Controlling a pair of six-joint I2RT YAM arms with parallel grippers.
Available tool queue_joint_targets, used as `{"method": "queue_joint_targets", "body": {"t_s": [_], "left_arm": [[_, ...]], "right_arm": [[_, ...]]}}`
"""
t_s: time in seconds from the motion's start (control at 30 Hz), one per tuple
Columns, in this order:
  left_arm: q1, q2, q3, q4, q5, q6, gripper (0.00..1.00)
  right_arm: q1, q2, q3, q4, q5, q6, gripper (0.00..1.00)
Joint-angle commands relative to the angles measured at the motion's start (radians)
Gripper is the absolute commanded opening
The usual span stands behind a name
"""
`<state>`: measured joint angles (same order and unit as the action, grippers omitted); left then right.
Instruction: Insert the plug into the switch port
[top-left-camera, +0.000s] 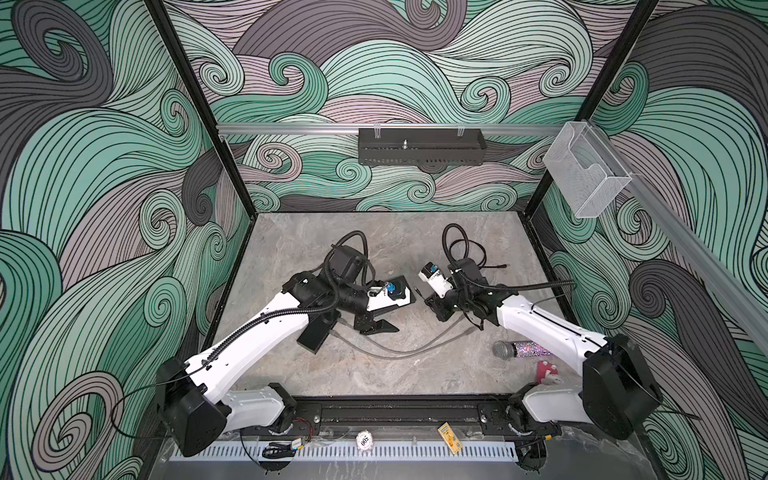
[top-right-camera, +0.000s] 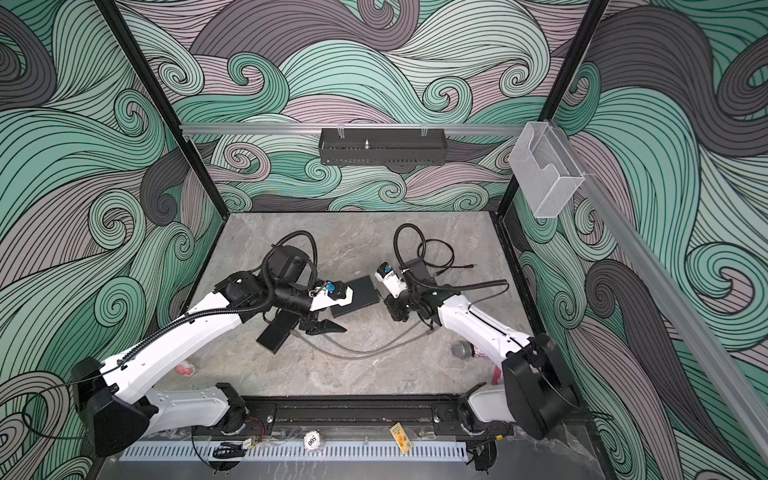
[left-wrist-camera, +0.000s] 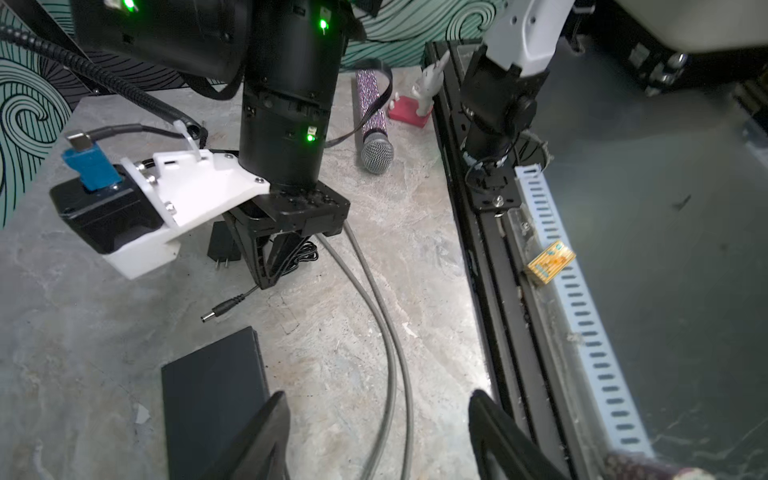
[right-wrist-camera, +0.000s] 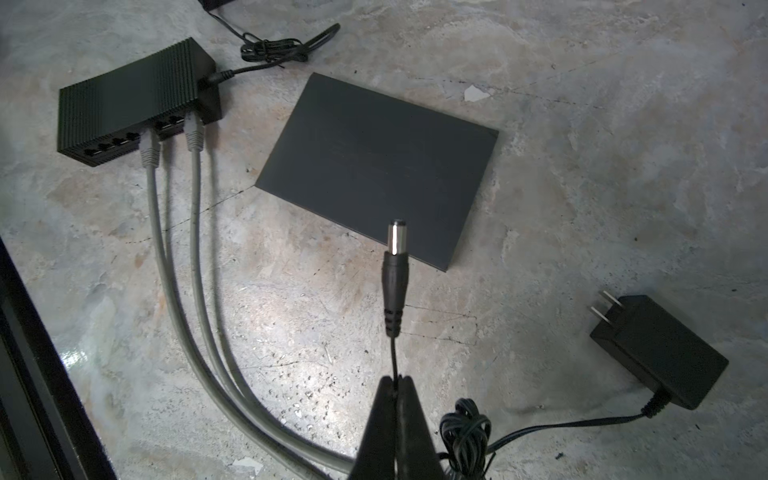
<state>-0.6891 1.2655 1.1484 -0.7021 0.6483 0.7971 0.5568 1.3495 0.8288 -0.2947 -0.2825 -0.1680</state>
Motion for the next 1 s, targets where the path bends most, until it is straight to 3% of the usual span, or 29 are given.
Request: {"method": "queue_joint_targets", "body": {"t_s": [0.0,0.13,0.4,0.6,0.97], "left_arm": [[0.012,0.02,-0.048,-0.004,-0.041,0.236,0.71],[0.029,0.041,-0.116,0.059,-0.027,0.261,0.65],[0.091,0.005,-0.223,0.243,-0.018,0.156,0.62],[0.111,0.063,-0.179,0.231,-0.015,0.114,0.61],[0.114,0.15,-0.175,0.244,0.142,0.158,0.59]], "right_arm": [[0.043,-0.057,-0.031,0.038,-0.045,0.004,0.0],[0.118,-0.124,-0.065,0.048,-0.03,-0.024,0.0],[0.206,-0.187,-0.115,0.073,-0.004,-0.061,0.0],[0.282,-0.118,-0.061,0.008,0.006,-0.127,0.0],[0.299,-0.143,-0.077,0.028,0.028,-0.133,0.0]]}}
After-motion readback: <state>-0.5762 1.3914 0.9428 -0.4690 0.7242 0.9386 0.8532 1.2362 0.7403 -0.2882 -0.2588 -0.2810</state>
